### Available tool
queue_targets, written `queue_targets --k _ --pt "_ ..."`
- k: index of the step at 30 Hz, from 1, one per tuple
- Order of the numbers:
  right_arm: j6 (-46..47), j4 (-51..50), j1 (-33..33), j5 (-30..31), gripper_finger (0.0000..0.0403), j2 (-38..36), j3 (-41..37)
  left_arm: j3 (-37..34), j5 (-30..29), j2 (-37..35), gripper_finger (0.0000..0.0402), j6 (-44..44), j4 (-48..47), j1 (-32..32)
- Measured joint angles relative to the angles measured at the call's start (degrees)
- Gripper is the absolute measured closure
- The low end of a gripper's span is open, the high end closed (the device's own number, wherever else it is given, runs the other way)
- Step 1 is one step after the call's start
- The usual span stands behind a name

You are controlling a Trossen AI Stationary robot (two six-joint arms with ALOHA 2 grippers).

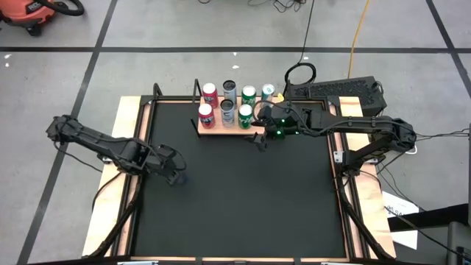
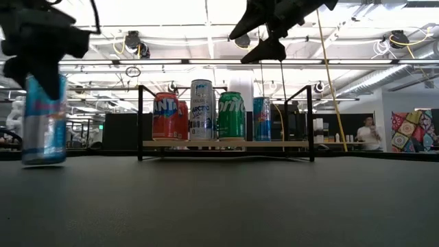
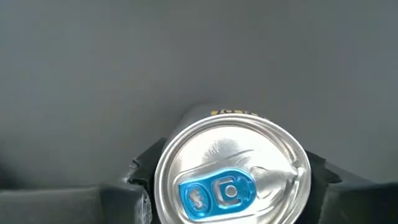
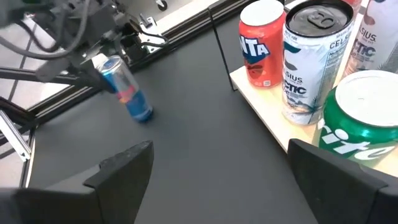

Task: Place canned beverage on shelf
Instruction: Put the blue soda can on the shelf aligned with the other blue soda can

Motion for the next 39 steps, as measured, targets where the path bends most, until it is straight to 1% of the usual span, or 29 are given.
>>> queue_targets --k 3,6,8,11,15,19,22,26,31,33,36,39 --pt "0.2 -0.5 0.5 0.0 0.0046 -0.7 0.0 0.0 -0.8 0.7 0.0188 4.4 7.2 0.3" --pt "0.5 -0.6 1.2 0.0 0.0046 -1.6 0.0 0.1 -1.5 3.3 0.0182 9.7 14.6 1.1" --pt "1.0 -1.0 1.7 0.1 0.0046 -2.1 0.0 0.3 -1.7 6.2 0.0174 13.6 19.3 1.9" --pt "1.9 -1.4 2.7 0.2 0.0046 -3.0 0.0 3.0 -1.3 12.3 0.017 19.6 22.6 3.4" --pt "3.4 -3.6 4.7 0.4 0.0046 -2.9 0.0 10.1 0.7 21.3 0.0168 28.7 23.1 5.6" --pt "4.4 -6.3 7.7 4.3 0.0046 -2.9 0.0 17.6 2.1 29.3 0.0166 37.0 23.2 7.4" --pt "5.9 -6.9 9.7 6.1 0.0046 -2.9 0.0 22.1 3.9 34.3 0.0166 42.3 23.4 8.5" --pt "8.0 -6.8 12.3 6.2 0.0046 -2.8 0.0 26.7 6.2 39.8 0.0165 48.1 23.1 9.2" --pt "10.0 -6.5 15.2 6.4 0.0046 -1.8 0.0 30.0 7.3 43.2 0.0164 51.8 22.8 9.1" --pt "10.5 -6.6 16.5 7.8 0.0046 -1.7 0.0 30.6 7.3 43.4 0.0159 51.9 22.5 9.2" --pt "10.7 -5.9 17.8 9.8 0.0046 -1.0 0.0 31.5 6.2 43.6 0.0136 52.1 22.2 9.2" --pt "10.4 -5.2 18.8 10.7 0.0046 0.0 0.0 32.6 5.8 43.4 0.01 52.1 22.1 9.2"
